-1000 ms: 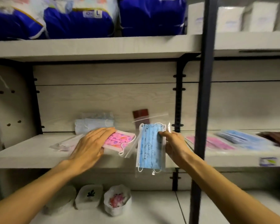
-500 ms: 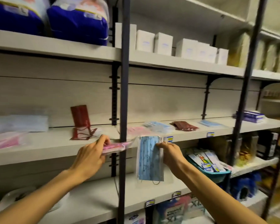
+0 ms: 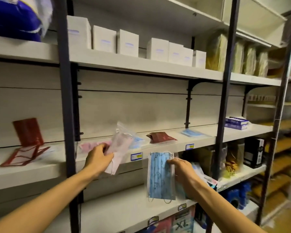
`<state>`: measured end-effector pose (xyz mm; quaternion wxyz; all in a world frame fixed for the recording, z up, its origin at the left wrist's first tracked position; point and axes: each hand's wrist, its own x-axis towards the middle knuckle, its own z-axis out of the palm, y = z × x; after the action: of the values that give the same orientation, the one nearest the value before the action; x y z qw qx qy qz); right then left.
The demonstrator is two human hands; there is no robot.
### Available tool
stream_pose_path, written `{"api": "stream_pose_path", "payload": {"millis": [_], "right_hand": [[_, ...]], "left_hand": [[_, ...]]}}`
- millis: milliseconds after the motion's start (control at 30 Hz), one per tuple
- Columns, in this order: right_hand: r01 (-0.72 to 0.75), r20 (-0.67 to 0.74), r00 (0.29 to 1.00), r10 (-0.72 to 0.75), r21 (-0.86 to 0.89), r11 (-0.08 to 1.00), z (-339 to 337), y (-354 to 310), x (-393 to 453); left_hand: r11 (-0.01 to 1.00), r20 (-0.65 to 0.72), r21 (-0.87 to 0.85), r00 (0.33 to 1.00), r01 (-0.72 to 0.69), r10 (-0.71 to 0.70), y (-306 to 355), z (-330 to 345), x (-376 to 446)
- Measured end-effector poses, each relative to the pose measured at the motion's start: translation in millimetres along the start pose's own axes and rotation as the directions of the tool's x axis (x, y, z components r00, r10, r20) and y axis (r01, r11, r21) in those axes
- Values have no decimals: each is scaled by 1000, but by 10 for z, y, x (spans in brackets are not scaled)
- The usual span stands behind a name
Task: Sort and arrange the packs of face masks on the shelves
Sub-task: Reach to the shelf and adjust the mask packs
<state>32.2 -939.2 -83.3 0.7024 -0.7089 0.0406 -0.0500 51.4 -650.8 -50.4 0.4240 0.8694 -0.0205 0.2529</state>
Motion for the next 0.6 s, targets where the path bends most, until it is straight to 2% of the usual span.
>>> {"api": "stream_pose_path", "payload": {"millis": [100,167,200,267,300,333,367,500,600], "right_hand": [[-22,24,999,21,23,999,-300,19,378],[-28,21,999,28,12,1000,-471,48,623],[-26,24,999,26,9,1000,-554,69,743],[-34,32,999,34,0,999,-682,86,921],[-42,33,999,42,6,999,-740,104,1012],[-50,36,998,49,20,999,-790,118,1097],[-56,34,998,55,38,998,-833,137,1174],[-78,28,997,76,83,994,-950,216,1474],[-105,50,994,102,74,992,-947,298,1670]], "left_hand": [[994,-24,103,999,-22,24,154,261,252],[945,-13,258,977,-202,212,231,368,347],[870,7,343,927,-354,374,242,414,398],[633,104,459,746,-623,658,194,512,516],[518,158,494,658,-698,736,165,561,572],[432,209,519,600,-737,773,149,607,618],[381,249,533,570,-756,783,141,651,655],[359,289,557,580,-749,761,121,841,779],[362,270,606,611,-708,744,50,917,940]]}}
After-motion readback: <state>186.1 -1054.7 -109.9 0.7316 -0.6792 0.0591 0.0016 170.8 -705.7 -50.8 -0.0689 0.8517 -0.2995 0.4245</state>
